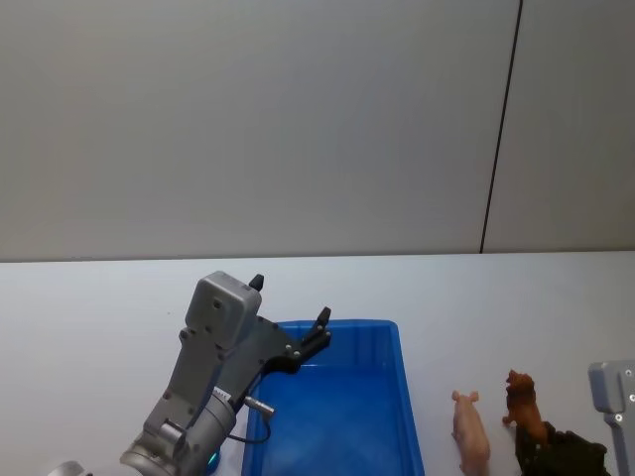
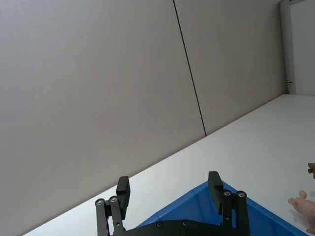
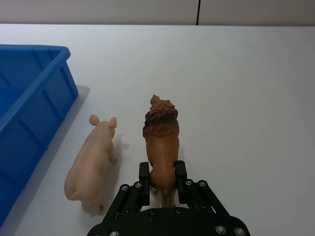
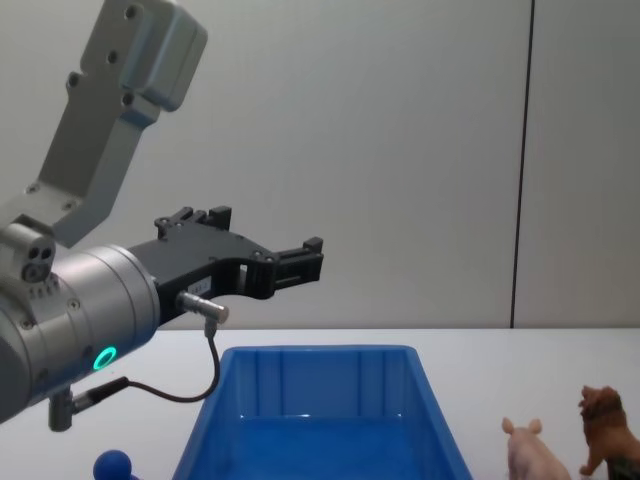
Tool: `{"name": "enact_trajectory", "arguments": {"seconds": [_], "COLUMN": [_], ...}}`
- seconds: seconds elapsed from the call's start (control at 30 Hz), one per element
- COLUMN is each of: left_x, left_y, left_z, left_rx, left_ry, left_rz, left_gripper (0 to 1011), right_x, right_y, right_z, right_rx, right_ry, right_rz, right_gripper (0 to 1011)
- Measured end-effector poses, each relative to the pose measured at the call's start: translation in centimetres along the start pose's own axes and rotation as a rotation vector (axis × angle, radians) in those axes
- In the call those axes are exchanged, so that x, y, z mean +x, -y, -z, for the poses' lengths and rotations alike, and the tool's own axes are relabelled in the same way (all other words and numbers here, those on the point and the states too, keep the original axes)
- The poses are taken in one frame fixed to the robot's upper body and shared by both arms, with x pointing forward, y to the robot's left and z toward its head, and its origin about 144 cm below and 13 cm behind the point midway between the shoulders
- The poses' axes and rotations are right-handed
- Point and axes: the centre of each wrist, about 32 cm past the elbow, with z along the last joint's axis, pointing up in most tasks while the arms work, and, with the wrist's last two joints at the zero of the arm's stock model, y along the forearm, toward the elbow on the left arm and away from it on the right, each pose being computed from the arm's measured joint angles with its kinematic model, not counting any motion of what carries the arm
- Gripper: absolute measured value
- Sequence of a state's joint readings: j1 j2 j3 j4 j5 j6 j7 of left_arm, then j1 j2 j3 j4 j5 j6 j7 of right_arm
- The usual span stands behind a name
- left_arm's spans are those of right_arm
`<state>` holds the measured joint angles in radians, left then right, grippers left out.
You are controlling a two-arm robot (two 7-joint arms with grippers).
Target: Pick up the two dolls from the table and place them into the box.
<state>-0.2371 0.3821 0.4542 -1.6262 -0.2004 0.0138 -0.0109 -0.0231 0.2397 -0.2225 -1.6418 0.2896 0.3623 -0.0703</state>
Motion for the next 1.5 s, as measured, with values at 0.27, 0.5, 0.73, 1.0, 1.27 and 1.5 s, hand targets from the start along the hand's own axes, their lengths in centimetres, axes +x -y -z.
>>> {"name": "enact_trajectory", "arguments": {"seconds": [0.27, 0.5, 0.73, 1.0, 1.27, 1.5], "left_x": [0.0, 0.0, 0.0, 0.0, 0.0, 0.0], "left_y": [0.0, 0.0, 0.0, 0.0, 0.0, 0.0], "left_z": [0.0, 0.0, 0.0, 0.0, 0.0, 0.0], "left_rx": [0.0, 0.0, 0.0, 0.0, 0.0, 0.0], "left_ry": [0.0, 0.0, 0.0, 0.0, 0.0, 0.0], "left_rz": [0.0, 0.0, 0.0, 0.0, 0.0, 0.0], "left_gripper": [1001, 1001, 1001, 1001, 1001, 1001], "right_x": [-0.2, -0.5, -0.7, -1.4, -2.2, -3.3], "right_y": [0.3, 0.5, 0.4, -0.1, -1.1, -2.7], "right_z": [-0.5, -1.2, -2.1, -3.2, -3.9, -4.4], "right_rx": [0.074, 0.149, 0.209, 0.26, 0.273, 0.259], "right_ry": [0.042, 0.078, 0.103, 0.122, 0.135, 0.143], "right_rz": [-0.012, -0.061, -0.133, -0.253, -0.369, -0.477], "right_gripper": [286, 287, 286, 286, 286, 286]}}
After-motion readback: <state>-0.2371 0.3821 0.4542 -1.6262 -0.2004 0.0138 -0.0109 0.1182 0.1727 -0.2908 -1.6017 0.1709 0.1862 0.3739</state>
